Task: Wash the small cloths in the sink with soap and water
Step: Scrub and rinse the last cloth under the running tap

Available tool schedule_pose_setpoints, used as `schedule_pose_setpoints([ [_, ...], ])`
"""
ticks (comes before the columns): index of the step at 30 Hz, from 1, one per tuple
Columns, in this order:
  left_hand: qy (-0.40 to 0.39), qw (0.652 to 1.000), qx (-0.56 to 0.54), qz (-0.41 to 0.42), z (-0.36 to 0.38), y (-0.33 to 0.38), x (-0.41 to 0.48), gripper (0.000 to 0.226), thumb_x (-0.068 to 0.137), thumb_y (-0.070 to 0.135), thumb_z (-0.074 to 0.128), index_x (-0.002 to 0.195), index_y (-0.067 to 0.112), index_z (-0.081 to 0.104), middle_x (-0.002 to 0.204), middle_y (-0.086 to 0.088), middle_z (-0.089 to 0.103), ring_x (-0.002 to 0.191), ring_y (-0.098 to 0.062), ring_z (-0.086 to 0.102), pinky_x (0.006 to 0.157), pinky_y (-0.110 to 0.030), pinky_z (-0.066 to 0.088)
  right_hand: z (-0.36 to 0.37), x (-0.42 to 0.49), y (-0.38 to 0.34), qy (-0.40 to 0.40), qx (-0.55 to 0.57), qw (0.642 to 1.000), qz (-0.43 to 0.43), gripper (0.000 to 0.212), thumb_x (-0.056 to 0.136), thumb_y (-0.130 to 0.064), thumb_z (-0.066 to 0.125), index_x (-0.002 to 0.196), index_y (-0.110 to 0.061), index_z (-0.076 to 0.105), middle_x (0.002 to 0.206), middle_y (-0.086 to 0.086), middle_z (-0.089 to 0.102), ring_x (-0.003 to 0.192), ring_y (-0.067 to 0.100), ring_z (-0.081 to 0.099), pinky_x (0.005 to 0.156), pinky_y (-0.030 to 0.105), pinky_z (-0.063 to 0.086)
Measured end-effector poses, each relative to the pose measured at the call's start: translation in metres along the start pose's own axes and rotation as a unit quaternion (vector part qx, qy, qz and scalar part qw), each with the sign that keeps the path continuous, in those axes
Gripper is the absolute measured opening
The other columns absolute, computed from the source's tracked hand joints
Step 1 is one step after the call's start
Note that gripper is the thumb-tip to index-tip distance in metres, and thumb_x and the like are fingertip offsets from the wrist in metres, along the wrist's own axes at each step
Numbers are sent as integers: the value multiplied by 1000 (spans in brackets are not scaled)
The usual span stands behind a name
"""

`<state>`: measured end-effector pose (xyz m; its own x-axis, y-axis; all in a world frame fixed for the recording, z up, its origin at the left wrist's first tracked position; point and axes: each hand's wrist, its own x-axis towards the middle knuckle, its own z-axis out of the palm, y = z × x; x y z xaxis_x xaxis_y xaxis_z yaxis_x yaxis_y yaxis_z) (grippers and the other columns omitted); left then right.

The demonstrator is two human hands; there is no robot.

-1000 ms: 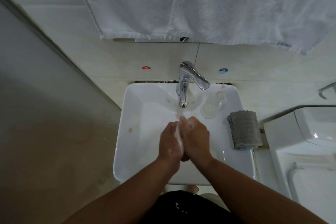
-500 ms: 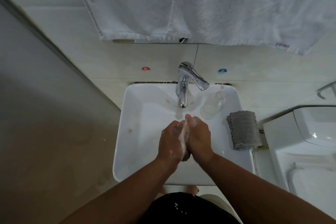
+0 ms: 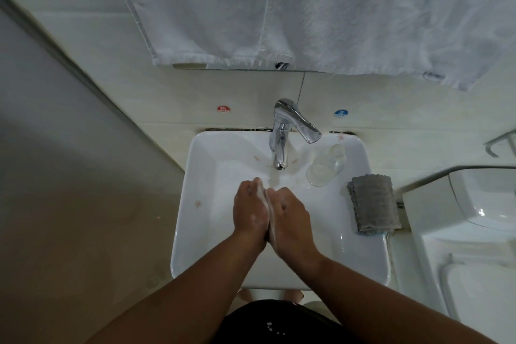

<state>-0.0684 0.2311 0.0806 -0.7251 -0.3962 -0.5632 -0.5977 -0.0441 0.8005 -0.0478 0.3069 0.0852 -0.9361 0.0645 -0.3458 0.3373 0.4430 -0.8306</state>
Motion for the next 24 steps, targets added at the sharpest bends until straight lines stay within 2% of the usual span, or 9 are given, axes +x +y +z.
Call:
schedule_pose_setpoints([
  [3,-84,996,-19,4,4,-2,-20,35,104,37,46,85,13,61,77,-10,68,70,-28,70,64,-41,58,-8,25,6,44,-20,999,8,40,101,-48,43,86,-16,60,80,-3,65,78,15,64,75,35,51],
  [5,-131,991,15,-5,7,-7,-27,35,104,40,45,88,11,59,69,-10,63,52,-23,61,49,-33,49,-14,41,10,58,20,996,59,37,97,-48,47,86,-16,61,84,1,67,83,23,65,81,45,54],
  [6,-131,991,27,-4,8,-10,-24,35,103,42,45,90,12,60,71,-8,64,54,-21,62,50,-32,50,-13,41,12,64,47,993,83,34,97,-47,51,84,-17,61,81,0,67,81,23,66,80,46,54],
  [8,-78,997,23,3,9,-10,-10,35,100,48,45,90,20,64,84,-3,70,75,-21,71,68,-43,62,-5,29,15,45,64,992,100,32,97,-46,54,80,-21,62,76,-1,68,75,19,68,75,45,57],
  [11,-13,1000,4,-8,3,-13,8,31,95,49,45,86,24,63,91,-4,69,90,-26,69,88,-56,55,6,10,14,-2,77,994,71,33,97,-48,56,76,-24,60,70,1,67,65,17,68,63,37,59],
  [14,-68,998,2,1,-3,-13,-3,31,100,43,46,84,22,64,88,-6,71,87,-27,71,86,-53,57,0,20,12,28,40,998,41,34,99,-46,56,76,-20,58,70,-1,65,67,17,66,64,36,54],
  [17,-134,990,38,18,1,-14,-16,35,102,43,48,87,16,64,81,-10,70,74,-25,72,63,-42,58,-8,37,14,69,91,990,80,41,101,-46,53,71,-18,57,68,-2,63,69,16,63,72,41,51],
  [21,-56,996,57,34,4,-19,5,25,100,33,51,82,21,60,84,-3,68,82,-25,69,75,-45,58,-2,17,10,32,45,998,43,36,100,-43,54,72,-22,57,65,-7,64,60,4,59,64,32,50],
  [24,-27,997,65,16,1,-17,4,24,101,32,49,81,23,59,85,1,67,85,-25,67,72,-37,54,0,8,8,0,20,999,-31,35,100,-40,58,68,-29,50,62,-15,59,56,1,53,59,27,46],
])
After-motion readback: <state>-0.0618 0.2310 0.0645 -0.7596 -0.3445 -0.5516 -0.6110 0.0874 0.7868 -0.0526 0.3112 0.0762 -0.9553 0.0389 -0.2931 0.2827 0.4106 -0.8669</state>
